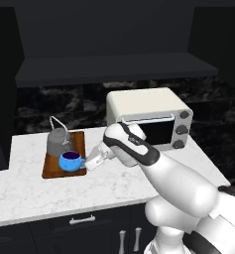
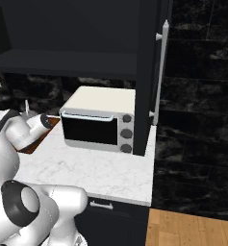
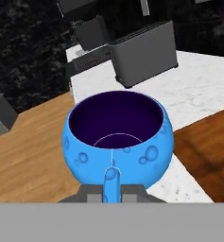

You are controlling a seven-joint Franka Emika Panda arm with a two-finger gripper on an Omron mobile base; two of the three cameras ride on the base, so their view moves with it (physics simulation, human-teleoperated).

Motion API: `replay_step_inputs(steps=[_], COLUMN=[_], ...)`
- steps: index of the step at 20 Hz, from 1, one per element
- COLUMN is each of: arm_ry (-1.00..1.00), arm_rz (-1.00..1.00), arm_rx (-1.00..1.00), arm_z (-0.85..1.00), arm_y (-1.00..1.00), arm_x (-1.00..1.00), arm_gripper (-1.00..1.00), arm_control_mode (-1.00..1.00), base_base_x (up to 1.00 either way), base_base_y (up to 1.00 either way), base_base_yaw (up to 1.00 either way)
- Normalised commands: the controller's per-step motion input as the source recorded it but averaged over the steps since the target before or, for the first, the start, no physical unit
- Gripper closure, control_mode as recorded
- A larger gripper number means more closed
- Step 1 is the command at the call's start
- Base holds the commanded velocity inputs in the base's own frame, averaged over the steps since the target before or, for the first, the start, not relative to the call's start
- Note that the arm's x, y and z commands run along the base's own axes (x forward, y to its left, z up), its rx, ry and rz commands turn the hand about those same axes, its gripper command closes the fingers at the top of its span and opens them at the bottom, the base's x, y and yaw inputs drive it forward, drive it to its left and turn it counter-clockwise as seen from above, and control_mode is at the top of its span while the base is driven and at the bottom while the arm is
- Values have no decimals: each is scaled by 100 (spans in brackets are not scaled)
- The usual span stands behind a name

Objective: Pick the kettle from the counter and place it on the tray. Then pick the mug from the cabinet and place it on the tray. Then close the cabinet doors.

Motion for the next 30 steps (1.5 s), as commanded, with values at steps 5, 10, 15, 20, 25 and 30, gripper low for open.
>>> replay_step_inputs(steps=[5, 10, 15, 20, 25, 30], arm_ry=[0, 0, 0, 0, 0, 0], arm_rz=[-12, -20, -15, -6, 0, 0], arm_rx=[-9, -11, -7, 0, 0, 0], arm_z=[-6, -11, -47, -45, -13, -16], arm_y=[0, 0, 0, 0, 0, 0], arm_x=[25, 32, 34, 28, 20, 15], arm_gripper=[100, 100, 100, 100, 100, 100], arm_control_mode=[-100, -100, -100, -100, -100, -100], base_base_x=[0, 0, 0, 0, 0, 0], base_base_y=[0, 0, 0, 0, 0, 0], base_base_yaw=[0, 0, 0, 0, 0, 0])
